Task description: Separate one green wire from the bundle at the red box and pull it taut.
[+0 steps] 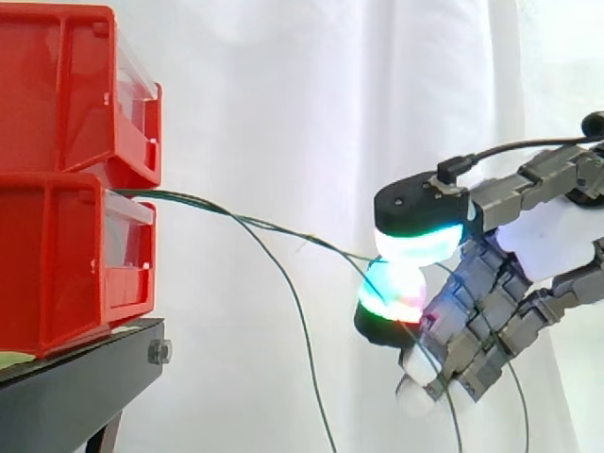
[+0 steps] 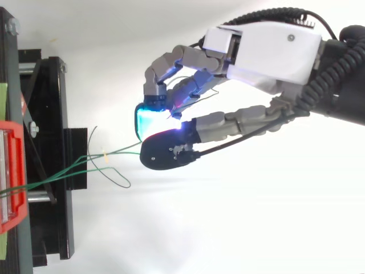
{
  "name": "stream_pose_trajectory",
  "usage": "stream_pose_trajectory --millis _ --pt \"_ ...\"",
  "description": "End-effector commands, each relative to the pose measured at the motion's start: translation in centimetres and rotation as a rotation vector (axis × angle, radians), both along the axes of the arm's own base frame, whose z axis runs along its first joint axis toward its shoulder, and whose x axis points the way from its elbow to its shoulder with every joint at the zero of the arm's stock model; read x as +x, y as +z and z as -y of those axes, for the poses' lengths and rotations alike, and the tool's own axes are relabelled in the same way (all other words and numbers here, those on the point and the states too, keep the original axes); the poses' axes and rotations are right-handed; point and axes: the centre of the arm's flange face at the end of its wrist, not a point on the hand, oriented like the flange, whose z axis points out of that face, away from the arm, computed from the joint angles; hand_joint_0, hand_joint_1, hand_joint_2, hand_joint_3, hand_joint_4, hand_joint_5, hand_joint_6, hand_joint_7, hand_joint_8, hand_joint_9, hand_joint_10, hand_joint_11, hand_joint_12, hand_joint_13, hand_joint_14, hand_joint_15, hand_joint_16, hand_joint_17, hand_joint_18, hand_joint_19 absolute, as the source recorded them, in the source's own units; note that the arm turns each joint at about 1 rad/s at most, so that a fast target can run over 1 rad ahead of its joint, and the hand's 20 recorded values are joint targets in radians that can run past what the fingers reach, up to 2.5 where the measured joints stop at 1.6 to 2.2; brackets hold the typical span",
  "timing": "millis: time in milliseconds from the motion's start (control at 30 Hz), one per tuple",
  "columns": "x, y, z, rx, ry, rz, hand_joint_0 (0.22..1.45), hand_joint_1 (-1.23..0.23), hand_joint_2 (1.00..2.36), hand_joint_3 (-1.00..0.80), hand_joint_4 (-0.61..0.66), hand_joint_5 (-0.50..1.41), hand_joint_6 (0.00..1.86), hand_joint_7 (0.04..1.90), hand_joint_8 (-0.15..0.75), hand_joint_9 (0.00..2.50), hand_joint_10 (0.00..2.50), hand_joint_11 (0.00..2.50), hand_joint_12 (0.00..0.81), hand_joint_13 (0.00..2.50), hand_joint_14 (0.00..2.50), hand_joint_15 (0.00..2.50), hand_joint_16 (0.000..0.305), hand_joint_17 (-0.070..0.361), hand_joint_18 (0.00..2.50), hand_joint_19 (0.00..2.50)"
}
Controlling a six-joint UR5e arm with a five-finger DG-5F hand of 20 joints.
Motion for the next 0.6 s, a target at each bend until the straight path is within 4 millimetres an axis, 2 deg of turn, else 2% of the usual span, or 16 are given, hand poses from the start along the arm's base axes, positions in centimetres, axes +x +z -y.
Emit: stream_pose_trajectory --millis 0,200,400,567 --pt "-0.7 -0.1 -0.3 -0.004 -0.015 0.040 0.57 -0.72 1.02 -0.02 -0.08 -0.13 0.92 1.10 0.237 0.90 0.02 0.45 0.327 0.62 0.01 0.27 0.050 0.112 0.51 0.27" --pt "-1.9 -2.3 -1.2 0.011 -0.042 0.072 0.57 -0.72 1.02 -0.02 -0.07 -0.13 0.92 1.10 0.239 0.90 0.02 0.45 0.325 0.62 0.01 0.28 0.050 0.112 0.52 0.27" --pt "-1.5 -2.4 -1.7 0.075 -0.058 0.119 0.57 -0.72 1.02 -0.02 -0.07 -0.13 0.92 1.10 0.242 0.91 0.02 0.45 0.327 0.62 0.01 0.28 0.050 0.112 0.52 0.27" --pt "-0.3 -2.0 -1.9 0.092 -0.063 0.216 0.57 -0.72 1.02 -0.02 -0.07 -0.13 0.92 1.10 0.244 0.91 0.02 0.45 0.328 0.62 0.01 0.28 0.050 0.112 0.52 0.27"
